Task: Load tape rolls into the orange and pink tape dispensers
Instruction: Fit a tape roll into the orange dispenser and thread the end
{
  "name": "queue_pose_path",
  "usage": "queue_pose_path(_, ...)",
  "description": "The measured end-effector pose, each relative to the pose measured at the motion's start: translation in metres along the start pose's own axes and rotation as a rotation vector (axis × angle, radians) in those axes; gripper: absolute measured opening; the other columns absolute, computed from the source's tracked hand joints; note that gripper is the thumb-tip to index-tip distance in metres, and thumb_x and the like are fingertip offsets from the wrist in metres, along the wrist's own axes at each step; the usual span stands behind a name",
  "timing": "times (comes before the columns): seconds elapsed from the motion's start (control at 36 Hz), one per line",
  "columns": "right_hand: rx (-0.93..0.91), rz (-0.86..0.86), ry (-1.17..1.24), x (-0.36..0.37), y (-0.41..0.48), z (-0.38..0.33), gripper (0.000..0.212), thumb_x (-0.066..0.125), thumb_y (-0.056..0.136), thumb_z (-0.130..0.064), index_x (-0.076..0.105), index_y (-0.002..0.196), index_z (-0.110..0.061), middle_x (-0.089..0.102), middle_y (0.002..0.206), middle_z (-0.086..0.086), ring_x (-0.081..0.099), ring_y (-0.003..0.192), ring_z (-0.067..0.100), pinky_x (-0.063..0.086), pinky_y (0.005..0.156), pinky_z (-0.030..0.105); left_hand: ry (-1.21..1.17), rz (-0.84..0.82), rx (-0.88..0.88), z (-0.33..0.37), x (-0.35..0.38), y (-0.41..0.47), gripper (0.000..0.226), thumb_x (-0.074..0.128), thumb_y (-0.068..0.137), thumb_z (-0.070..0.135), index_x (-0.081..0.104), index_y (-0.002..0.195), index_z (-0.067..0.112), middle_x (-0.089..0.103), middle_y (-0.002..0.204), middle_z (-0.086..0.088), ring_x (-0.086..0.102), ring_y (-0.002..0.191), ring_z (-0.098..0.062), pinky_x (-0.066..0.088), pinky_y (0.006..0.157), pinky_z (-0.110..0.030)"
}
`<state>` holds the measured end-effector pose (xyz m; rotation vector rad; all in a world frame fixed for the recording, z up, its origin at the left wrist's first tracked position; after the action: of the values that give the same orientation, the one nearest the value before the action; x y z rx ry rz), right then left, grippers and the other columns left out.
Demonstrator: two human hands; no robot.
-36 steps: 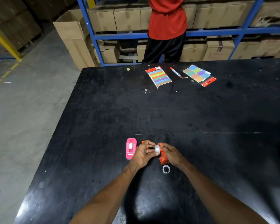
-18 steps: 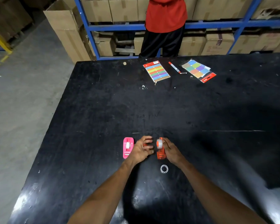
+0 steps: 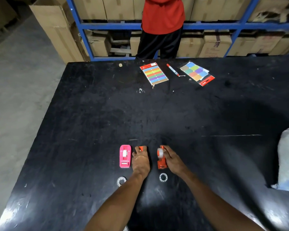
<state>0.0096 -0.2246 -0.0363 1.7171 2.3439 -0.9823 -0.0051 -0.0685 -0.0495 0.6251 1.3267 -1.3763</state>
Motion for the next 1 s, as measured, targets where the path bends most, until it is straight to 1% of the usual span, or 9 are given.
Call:
queue_pose_path(0.25,-0.020,-0.003,-0.018,-0.002,-0.003,0.001,0.032,0.036,0.106,-0.037,0.054,0.132,-0.033,0.064,0.124,-0.008,0.060,0.113,0.012,0.041,0.101,0.027,-0.188,-0.068,-0.121,0.006,-0.006,0.007,0.056,0.050,0.089,0.002,0.032,0.141,0.011,0.037,0.141,-0.020,0.048,0.128,-0.039,0.047,0.106,-0.040)
queue_pose_path(0.31,-0.024,0.012,-0.018,-0.004,-0.004,0.001,0.033,0.036,0.105,-0.039,0.053,0.134,-0.032,0.061,0.124,-0.012,0.057,0.114,0.009,0.038,0.100,0.023,-0.379,-0.074,-0.166,0.009,-0.008,0.008,0.052,0.055,0.087,0.005,0.036,0.136,0.008,0.046,0.133,-0.024,0.054,0.121,-0.039,0.049,0.102,-0.042)
queue_pose_path(0.39,-0.025,0.042,-0.013,-0.009,-0.003,0.001,0.033,0.035,0.106,-0.037,0.052,0.134,-0.032,0.063,0.121,-0.011,0.061,0.110,0.012,0.042,0.091,0.018,-0.766,-0.093,-0.219,0.012,-0.015,0.008,0.045,0.066,0.085,0.008,0.043,0.124,0.012,0.067,0.115,-0.022,0.066,0.090,-0.028,0.059,0.073,-0.042)
queue_pose_path(0.5,-0.014,0.106,0.009,-0.013,0.001,-0.002,0.034,0.036,0.106,-0.035,0.051,0.135,-0.027,0.064,0.127,-0.003,0.061,0.114,0.018,0.045,0.100,0.028,-1.117,-0.253,-0.187,0.007,-0.021,0.008,0.067,0.075,0.083,-0.001,0.043,0.140,0.015,0.070,0.114,-0.023,0.063,0.093,-0.022,0.056,0.085,-0.039)
queue_pose_path(0.61,-0.046,0.095,-0.037,-0.012,0.004,-0.007,0.035,0.034,0.106,-0.035,0.050,0.136,-0.025,0.063,0.130,0.000,0.060,0.118,0.021,0.041,0.105,0.033,-1.256,-0.343,-0.097,-0.002,-0.031,0.003,0.064,0.077,0.083,0.004,0.051,0.139,0.020,0.075,0.107,-0.009,0.070,0.086,-0.011,0.053,0.066,-0.015)
queue_pose_path(0.67,-0.076,0.078,-0.034,-0.008,0.003,-0.011,0.034,0.035,0.107,-0.033,0.052,0.134,-0.024,0.064,0.126,0.000,0.061,0.114,0.020,0.042,0.104,0.034,-1.289,-0.389,-0.068,-0.005,-0.035,0.000,0.060,0.078,0.083,0.010,0.055,0.136,0.025,0.078,0.099,0.001,0.071,0.085,-0.008,0.052,0.071,-0.021)
queue_pose_path(0.75,-0.095,0.052,-0.017,-0.005,0.001,-0.015,0.031,0.033,0.106,-0.034,0.052,0.131,-0.030,0.063,0.119,-0.006,0.062,0.109,0.018,0.045,0.101,0.034,-1.364,-0.426,-0.041,-0.009,-0.037,-0.004,0.060,0.078,0.084,0.013,0.054,0.137,0.026,0.077,0.108,-0.004,0.073,0.102,-0.018,0.057,0.089,-0.038)
queue_pose_path(0.89,-0.115,0.022,-0.014,-0.001,0.000,-0.021,0.033,0.034,0.106,-0.036,0.050,0.134,-0.032,0.063,0.125,-0.005,0.062,0.108,0.013,0.043,0.097,0.028,-1.454,-0.446,-0.035,-0.017,-0.043,-0.011,0.061,0.078,0.084,0.009,0.053,0.139,0.020,0.076,0.108,-0.010,0.075,0.098,-0.022,0.062,0.073,-0.034)
queue_pose_path(1.0,-0.137,-0.026,-0.052,0.002,-0.001,-0.029,0.034,0.034,0.105,-0.033,0.048,0.136,-0.033,0.060,0.128,-0.008,0.059,0.114,0.013,0.042,0.101,0.028,-1.461,-0.437,-0.039,-0.021,-0.048,-0.015,0.061,0.078,0.083,0.011,0.054,0.139,0.019,0.074,0.116,-0.015,0.074,0.102,-0.026,0.062,0.077,-0.038)
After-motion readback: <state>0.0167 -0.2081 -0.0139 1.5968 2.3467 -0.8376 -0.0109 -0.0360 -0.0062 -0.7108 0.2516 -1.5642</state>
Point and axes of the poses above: each hand's wrist, its own y-axis towards the middle knuckle, its own x-axis out of the palm, z = x × y, the point moved 1 cm from there along y, towards the middle knuckle
